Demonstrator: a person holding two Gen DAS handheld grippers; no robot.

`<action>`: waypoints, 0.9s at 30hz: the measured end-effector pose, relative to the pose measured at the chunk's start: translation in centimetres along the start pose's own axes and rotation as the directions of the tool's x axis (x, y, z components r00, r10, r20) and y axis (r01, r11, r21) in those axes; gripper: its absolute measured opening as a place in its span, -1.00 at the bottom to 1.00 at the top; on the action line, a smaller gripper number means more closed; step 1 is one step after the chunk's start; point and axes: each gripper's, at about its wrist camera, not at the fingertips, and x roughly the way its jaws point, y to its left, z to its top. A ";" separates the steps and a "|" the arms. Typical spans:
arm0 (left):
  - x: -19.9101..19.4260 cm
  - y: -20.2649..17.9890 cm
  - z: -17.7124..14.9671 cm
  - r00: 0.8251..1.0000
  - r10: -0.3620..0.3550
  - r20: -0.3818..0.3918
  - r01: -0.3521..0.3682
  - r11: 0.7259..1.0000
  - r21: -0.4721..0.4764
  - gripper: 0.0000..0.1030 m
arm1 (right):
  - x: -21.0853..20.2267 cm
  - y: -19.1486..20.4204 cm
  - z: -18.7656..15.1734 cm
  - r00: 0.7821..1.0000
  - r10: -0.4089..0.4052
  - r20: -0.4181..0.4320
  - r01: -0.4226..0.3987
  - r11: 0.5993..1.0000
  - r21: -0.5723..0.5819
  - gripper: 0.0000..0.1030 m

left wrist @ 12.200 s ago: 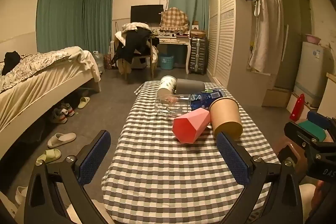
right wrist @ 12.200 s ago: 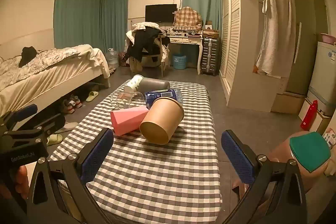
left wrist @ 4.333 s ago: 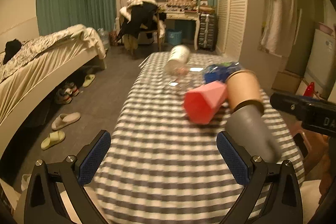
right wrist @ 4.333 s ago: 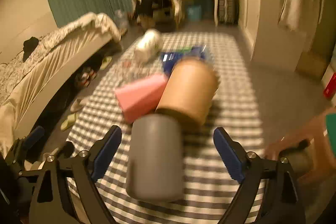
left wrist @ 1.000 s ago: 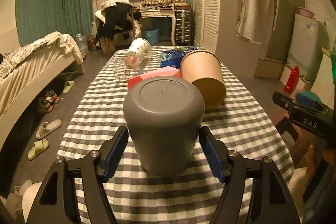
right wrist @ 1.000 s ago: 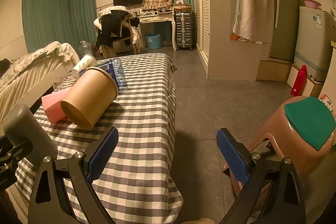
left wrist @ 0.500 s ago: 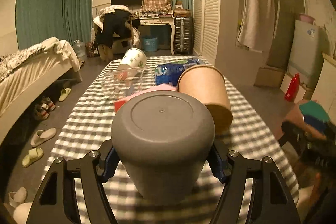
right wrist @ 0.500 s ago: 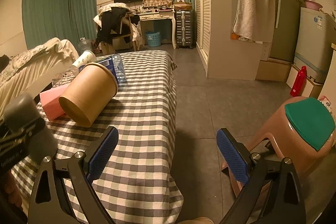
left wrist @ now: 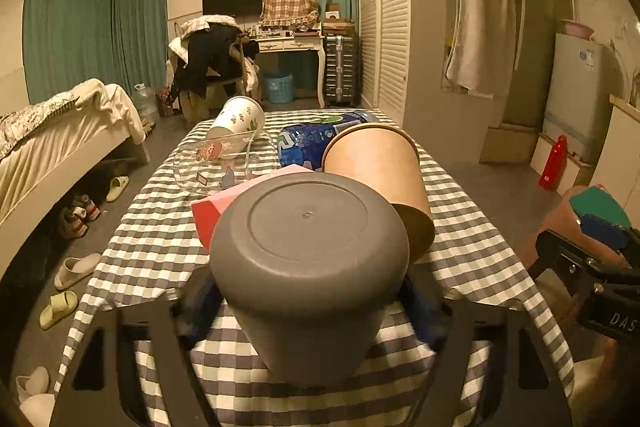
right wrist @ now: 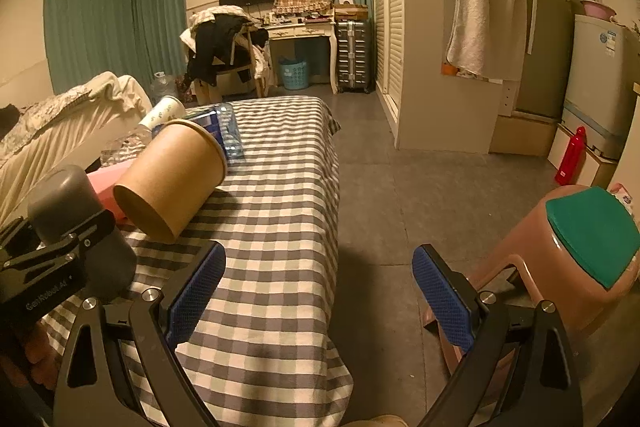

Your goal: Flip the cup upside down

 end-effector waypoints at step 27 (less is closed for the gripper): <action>-11.1 7.8 -1.6 0.988 0.069 0.137 -0.050 0.989 -0.139 1.00 | -9.1 8.2 -0.6 0.991 0.084 0.108 -0.073 0.991 -0.108 0.99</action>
